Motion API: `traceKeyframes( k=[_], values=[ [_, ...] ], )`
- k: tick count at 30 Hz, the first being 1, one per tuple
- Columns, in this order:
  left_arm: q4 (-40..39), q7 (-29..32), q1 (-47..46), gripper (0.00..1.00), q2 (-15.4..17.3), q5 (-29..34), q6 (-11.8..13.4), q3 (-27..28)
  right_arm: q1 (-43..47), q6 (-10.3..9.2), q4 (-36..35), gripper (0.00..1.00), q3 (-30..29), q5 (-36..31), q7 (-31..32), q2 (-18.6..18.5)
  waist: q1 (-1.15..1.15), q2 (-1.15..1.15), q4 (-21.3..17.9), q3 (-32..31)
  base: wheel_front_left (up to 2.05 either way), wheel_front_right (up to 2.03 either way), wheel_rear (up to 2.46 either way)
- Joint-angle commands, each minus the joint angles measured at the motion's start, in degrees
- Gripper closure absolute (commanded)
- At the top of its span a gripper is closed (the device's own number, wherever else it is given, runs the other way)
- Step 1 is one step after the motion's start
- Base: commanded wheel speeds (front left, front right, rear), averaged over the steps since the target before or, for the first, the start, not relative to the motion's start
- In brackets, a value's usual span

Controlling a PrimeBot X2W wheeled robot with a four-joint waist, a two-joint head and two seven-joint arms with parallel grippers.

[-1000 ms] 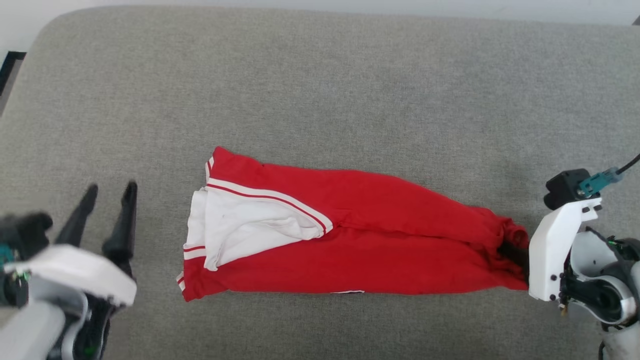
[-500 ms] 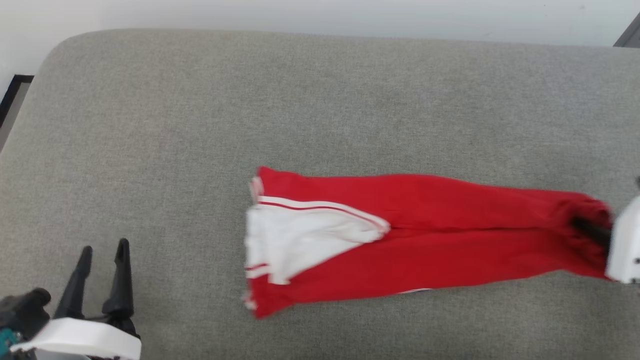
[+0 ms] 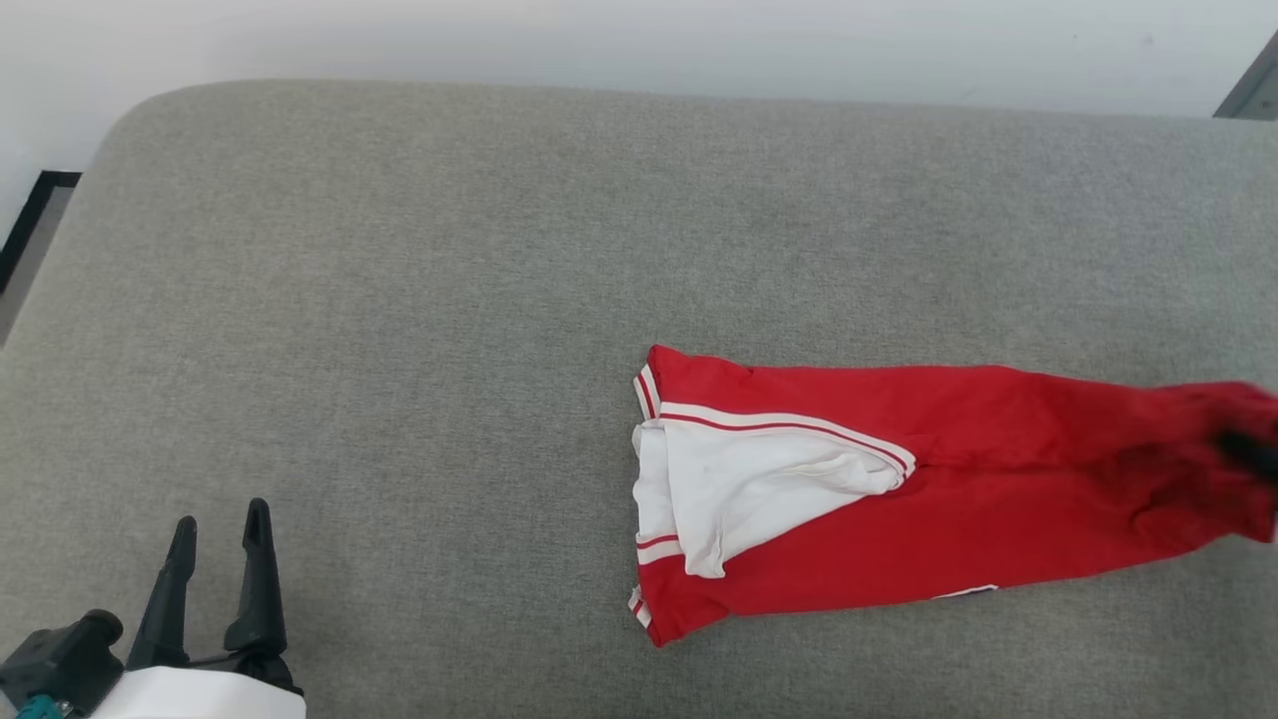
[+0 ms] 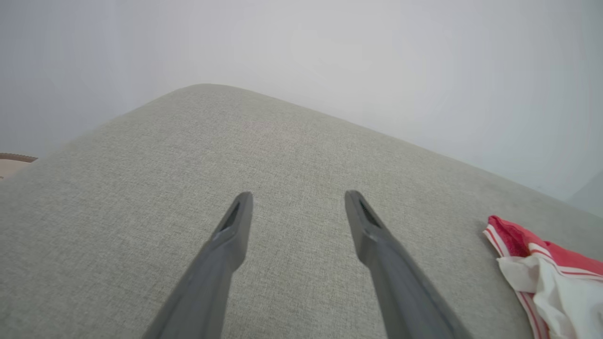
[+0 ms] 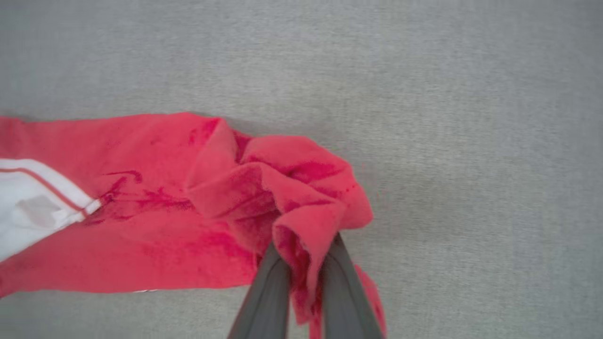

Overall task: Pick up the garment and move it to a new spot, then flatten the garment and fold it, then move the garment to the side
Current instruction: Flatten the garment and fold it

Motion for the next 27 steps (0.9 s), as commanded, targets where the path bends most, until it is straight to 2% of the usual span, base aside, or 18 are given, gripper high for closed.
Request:
traceKeyframes(
  k=[1, 6, 10, 16, 22, 23, 24, 25, 26, 27],
  values=[
    [-0.18, -0.29, 0.65, 0.00, -0.39, 0.65, -0.42, 0.55, 1.08, 0.00, -1.43, 1.00, 0.74, 0.41, 0.64, 0.66, 0.00, 0.00, 0.22, -0.21, 0.00, 0.00, 0.00],
    [-0.59, -0.29, 0.92, 0.00, -2.14, 2.00, -0.75, 1.01, 2.53, 0.00, -9.54, 1.00, 6.49, 1.54, 2.14, 4.29, 0.00, 0.00, 1.10, -0.38, 0.00, 0.00, 0.00],
    [-0.63, -0.28, 0.04, 0.00, -2.49, 2.27, -0.87, -0.15, 1.27, 0.00, -12.23, 1.00, 12.69, 0.86, 1.69, 7.17, 0.00, 0.00, 2.39, -0.24, 0.00, 0.00, 0.00],
    [-0.69, -0.28, -1.34, 0.00, -2.17, 1.63, -0.78, -2.28, -2.46, 0.00, -9.20, 1.00, 21.69, 0.22, -0.47, 10.34, 0.00, 0.00, 5.00, -0.25, 0.00, 0.00, 0.00],
    [-0.33, -0.29, -2.41, 0.00, -2.19, 1.09, -0.79, -4.01, -6.09, 0.00, -2.63, 1.00, 28.97, 0.05, -3.21, 12.22, 0.00, 0.00, 7.34, -0.32, 0.00, 0.00, 0.00],
    [-0.24, -0.29, -2.48, 0.00, -2.18, 0.98, -0.79, -4.19, -6.77, 0.00, -1.49, 0.92, 29.63, -0.23, -3.92, 12.45, 0.00, 0.00, 7.54, -0.31, 0.00, 0.00, 0.00],
    [-0.17, -0.28, -2.50, 0.00, -2.16, 0.90, -0.79, -4.35, -7.58, 0.00, -0.71, 0.62, 30.27, -0.39, -4.95, 12.62, 0.00, 0.00, 7.70, -0.35, 0.00, 0.00, 0.00],
    [-0.12, -0.29, -2.47, 0.00, -2.11, 0.78, -0.79, -4.48, -7.96, 0.00, 0.28, 0.25, 30.68, -0.40, -5.53, 12.85, 0.00, 0.00, 7.82, -0.42, 0.00, 0.00, 0.00],
    [-0.04, -0.28, -2.42, 0.00, -2.02, 0.71, -0.79, -4.51, -8.10, 0.00, 1.03, 0.00, 30.98, -0.20, -5.96, 13.09, 0.00, 0.00, 7.88, -0.51, 0.00, 0.00, 0.00],
    [-0.10, -0.29, -2.35, 0.00, -2.02, 0.59, -0.79, -4.53, -8.42, 0.00, 1.48, 0.00, 31.08, 0.14, -6.32, 13.27, 0.00, 0.00, 7.84, -0.61, 0.00, 0.00, 0.00]
  ],
)
